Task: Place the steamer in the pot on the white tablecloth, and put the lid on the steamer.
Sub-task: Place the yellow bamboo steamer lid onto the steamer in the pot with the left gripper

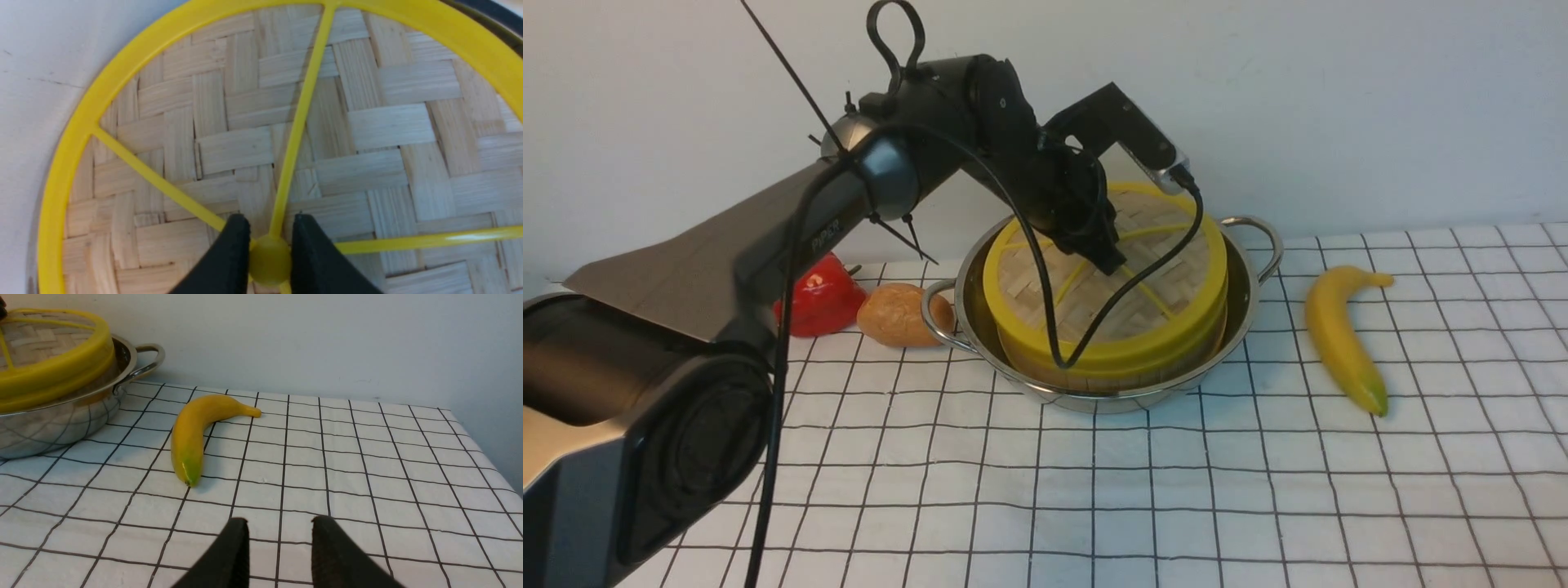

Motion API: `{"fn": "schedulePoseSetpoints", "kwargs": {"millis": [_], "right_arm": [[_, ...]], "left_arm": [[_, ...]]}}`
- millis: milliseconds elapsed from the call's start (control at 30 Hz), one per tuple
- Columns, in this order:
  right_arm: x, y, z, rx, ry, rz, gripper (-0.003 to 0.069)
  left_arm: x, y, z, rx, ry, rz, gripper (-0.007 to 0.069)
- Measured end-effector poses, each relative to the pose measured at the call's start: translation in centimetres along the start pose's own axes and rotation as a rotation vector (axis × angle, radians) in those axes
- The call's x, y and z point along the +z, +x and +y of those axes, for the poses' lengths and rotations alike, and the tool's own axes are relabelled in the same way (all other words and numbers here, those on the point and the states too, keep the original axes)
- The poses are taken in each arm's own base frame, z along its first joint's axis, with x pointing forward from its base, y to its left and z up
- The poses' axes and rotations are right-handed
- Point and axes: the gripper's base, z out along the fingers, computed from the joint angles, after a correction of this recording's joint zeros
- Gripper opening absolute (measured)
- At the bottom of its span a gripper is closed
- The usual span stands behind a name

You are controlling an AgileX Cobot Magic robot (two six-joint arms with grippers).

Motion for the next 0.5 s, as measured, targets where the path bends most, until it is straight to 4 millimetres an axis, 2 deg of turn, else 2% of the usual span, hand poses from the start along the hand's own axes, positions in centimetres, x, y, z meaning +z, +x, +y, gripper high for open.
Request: {"fn": "schedulePoseSetpoints", "kwargs": {"millis": [500], "right_arm": [[0.0, 0.0, 0.0, 0.0, 0.0, 0.0, 0.0243]], "left_arm": [[0.12, -0.02, -0.05, -0.001, 0.005, -0.007, 0.0143]]}}
